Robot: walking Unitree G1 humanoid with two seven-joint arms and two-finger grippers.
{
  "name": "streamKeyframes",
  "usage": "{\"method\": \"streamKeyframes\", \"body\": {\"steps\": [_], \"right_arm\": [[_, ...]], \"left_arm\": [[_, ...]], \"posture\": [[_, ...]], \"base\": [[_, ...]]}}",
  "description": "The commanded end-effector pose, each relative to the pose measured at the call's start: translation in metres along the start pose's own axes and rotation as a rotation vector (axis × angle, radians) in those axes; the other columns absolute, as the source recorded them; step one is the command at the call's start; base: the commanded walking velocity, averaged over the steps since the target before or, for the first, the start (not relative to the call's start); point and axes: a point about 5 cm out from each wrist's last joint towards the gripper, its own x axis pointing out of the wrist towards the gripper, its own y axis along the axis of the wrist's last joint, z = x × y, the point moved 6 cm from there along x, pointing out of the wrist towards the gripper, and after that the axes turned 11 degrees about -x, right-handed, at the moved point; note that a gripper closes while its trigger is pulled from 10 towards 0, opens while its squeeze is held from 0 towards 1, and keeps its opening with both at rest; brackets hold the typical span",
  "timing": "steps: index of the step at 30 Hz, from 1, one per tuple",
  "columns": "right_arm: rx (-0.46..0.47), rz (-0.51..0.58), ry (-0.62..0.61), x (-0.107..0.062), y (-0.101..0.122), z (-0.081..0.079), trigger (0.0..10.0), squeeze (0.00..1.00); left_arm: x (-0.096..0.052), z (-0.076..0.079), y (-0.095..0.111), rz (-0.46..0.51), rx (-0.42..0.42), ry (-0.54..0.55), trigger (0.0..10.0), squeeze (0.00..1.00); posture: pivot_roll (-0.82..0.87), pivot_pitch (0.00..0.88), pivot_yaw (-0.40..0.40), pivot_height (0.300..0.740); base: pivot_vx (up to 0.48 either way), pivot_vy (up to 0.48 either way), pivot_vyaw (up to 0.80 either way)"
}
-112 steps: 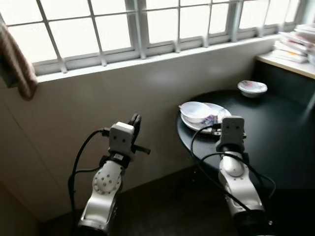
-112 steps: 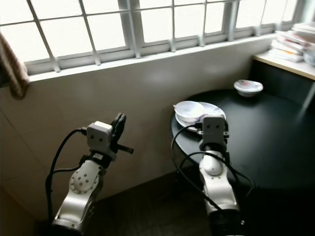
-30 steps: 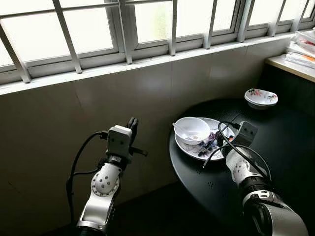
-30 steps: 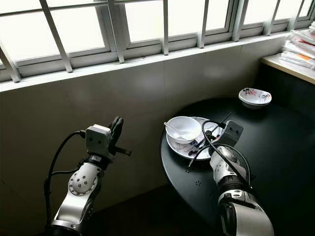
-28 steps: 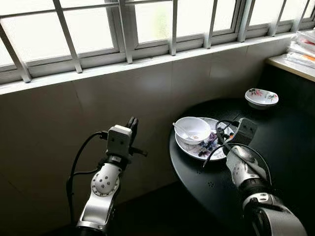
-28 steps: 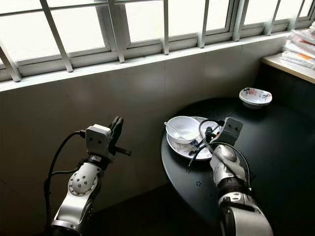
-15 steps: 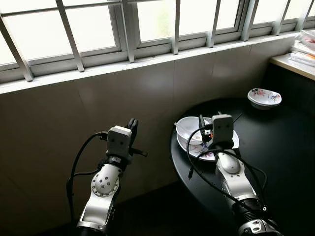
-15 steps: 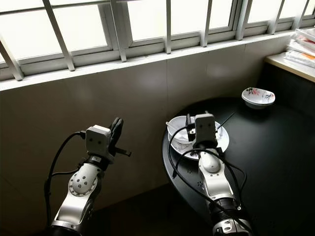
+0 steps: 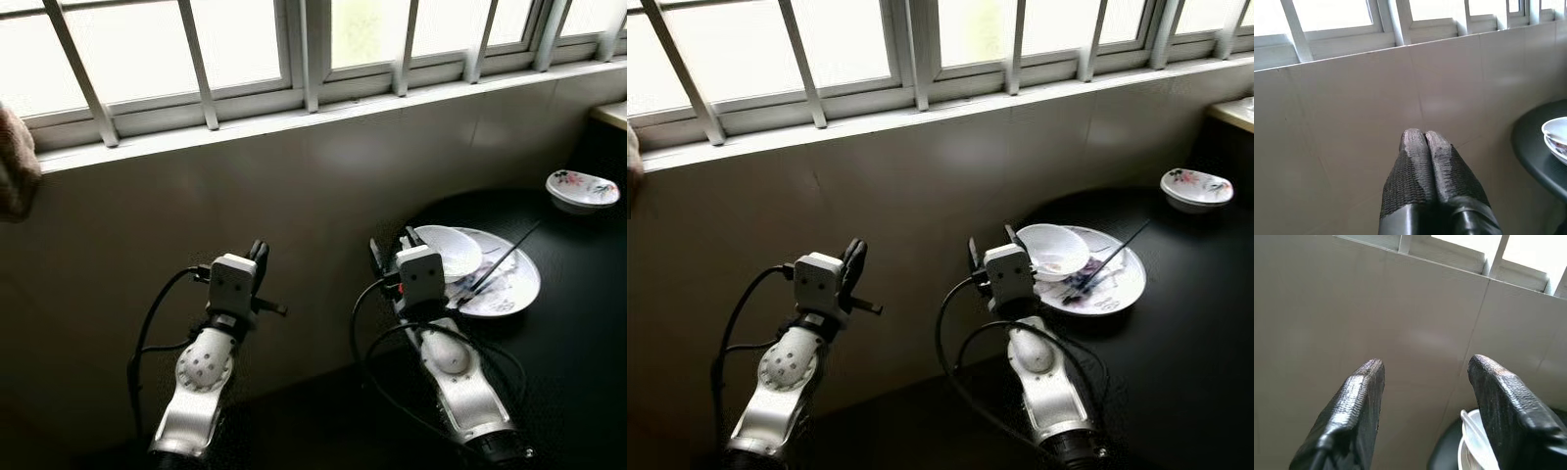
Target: Kitchen organization
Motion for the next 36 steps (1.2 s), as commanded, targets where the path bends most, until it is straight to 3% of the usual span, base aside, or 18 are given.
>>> {"method": "streamKeyframes", "body": {"steps": [1, 7, 15, 21, 23, 24, 30, 33, 36], "right_arm": [[-0.016, -0.002, -0.002, -0.002, 0.004, 0.001, 10.0, 0.0], [-0.073, -0.081, -0.01, -0.021, -0.014, 0.003, 10.0, 0.0], [-0.086, -0.09, -0.002, -0.035, -0.011, 0.003, 10.0, 0.0], [-0.1, -0.114, 0.051, -0.051, -0.014, -0.008, 10.0, 0.0], [-0.135, -0.176, 0.113, -0.064, -0.032, -0.02, 10.0, 0.0], [-0.134, -0.185, 0.12, -0.066, -0.035, -0.021, 10.0, 0.0], [-0.14, -0.16, 0.122, -0.064, -0.028, -0.02, 10.0, 0.0], [-0.232, -0.052, 0.043, -0.05, -0.006, -0.004, 10.0, 0.0], [-0.266, -0.011, -0.013, -0.045, 0.004, 0.006, 10.0, 0.0]], "left_arm": [[-0.002, -0.006, -0.001, -0.009, 0.021, 0.012, 10.0, 0.0], [-0.011, -0.011, -0.014, -0.06, 0.036, 0.022, 10.0, 0.0], [-0.03, -0.018, -0.023, -0.099, 0.042, 0.043, 10.0, 0.0], [-0.045, -0.025, -0.028, -0.134, 0.049, 0.078, 10.0, 0.0], [-0.064, -0.021, -0.052, -0.222, 0.047, 0.074, 10.0, 0.0], [-0.067, -0.02, -0.055, -0.235, 0.043, 0.071, 10.0, 0.0], [-0.065, -0.011, -0.051, -0.219, 0.035, 0.06, 10.0, 0.0], [-0.057, -0.014, -0.044, -0.19, 0.034, 0.066, 10.0, 0.0], [-0.055, -0.014, -0.041, -0.181, 0.035, 0.067, 10.0, 0.0]], "posture": [[-0.11, 0.0, 0.05, 0.74], [-0.12, 0.0, 0.056, 0.74], [-0.13, 0.0, 0.061, 0.74], [-0.13, 0.0, 0.062, 0.74], [-0.13, 0.0, 0.056, 0.74], [-0.13, 0.0, 0.056, 0.74], [-0.13, 0.0, 0.053, 0.74], [-0.13, 0.0, 0.053, 0.74], [-0.12, 0.0, 0.052, 0.74]], "base": [[0.0, 0.0, 0.0], [0.0, 0.0, 0.0], [0.0, 0.0, 0.0], [0.0, 0.0, 0.0], [0.0, 0.0, 0.0], [0.0, 0.0, 0.0], [0.0, 0.0, 0.0], [0.0, 0.0, 0.0], [0.0, 0.0, 0.0]]}}
